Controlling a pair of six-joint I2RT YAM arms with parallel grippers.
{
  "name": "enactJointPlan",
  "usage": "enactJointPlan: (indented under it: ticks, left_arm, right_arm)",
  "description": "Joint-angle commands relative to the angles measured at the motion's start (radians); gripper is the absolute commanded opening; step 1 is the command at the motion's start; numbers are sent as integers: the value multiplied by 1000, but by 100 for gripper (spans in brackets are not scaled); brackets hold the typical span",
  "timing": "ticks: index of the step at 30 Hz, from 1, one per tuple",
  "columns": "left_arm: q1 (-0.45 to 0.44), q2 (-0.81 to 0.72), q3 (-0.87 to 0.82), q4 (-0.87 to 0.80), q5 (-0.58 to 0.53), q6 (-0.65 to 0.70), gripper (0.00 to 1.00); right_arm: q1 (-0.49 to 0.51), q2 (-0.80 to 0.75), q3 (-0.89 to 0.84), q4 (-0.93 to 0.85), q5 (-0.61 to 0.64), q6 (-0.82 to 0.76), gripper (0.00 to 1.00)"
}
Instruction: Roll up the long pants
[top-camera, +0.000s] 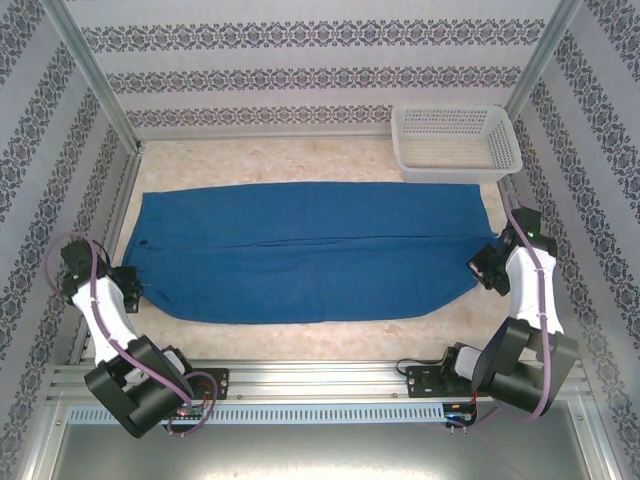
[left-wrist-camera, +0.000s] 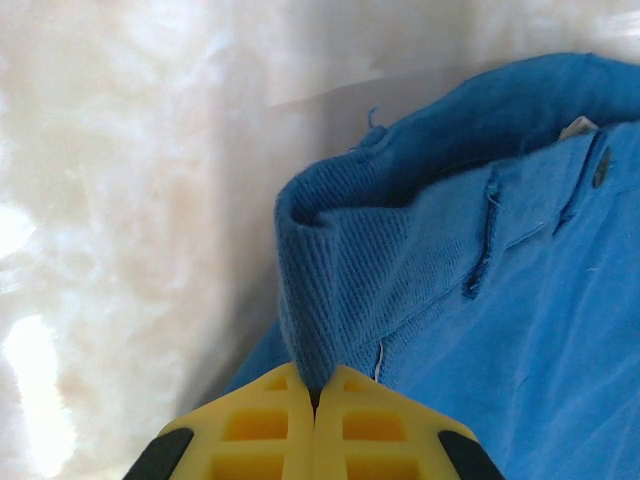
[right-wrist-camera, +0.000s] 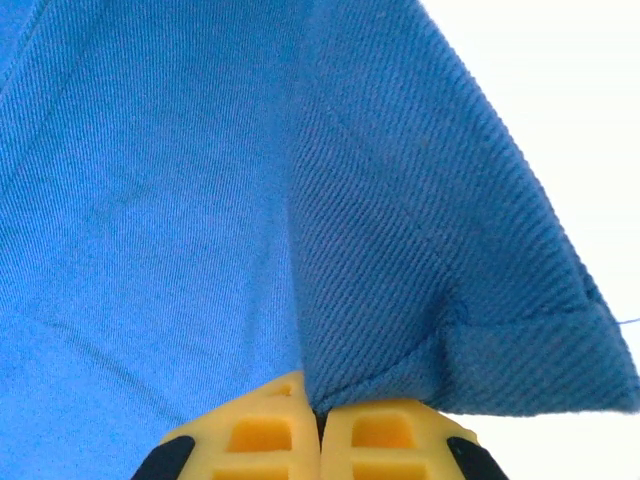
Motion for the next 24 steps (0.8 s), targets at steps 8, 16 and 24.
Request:
enactJointPlan:
  ticks: [8,16,24]
  left_arm:
    - [-2,-144,58,-252,-142,99,0]
    - [-2,-159,161,-243,-62,49,0]
    - [-2,-95,206,-132,-18,-53,0]
  right_arm:
    - [-80,-93,-4,-96,101,-27,0]
    - [-101,-85,92,-72,-23,-8,0]
    - [-65,74,344,-61,-100,0,0]
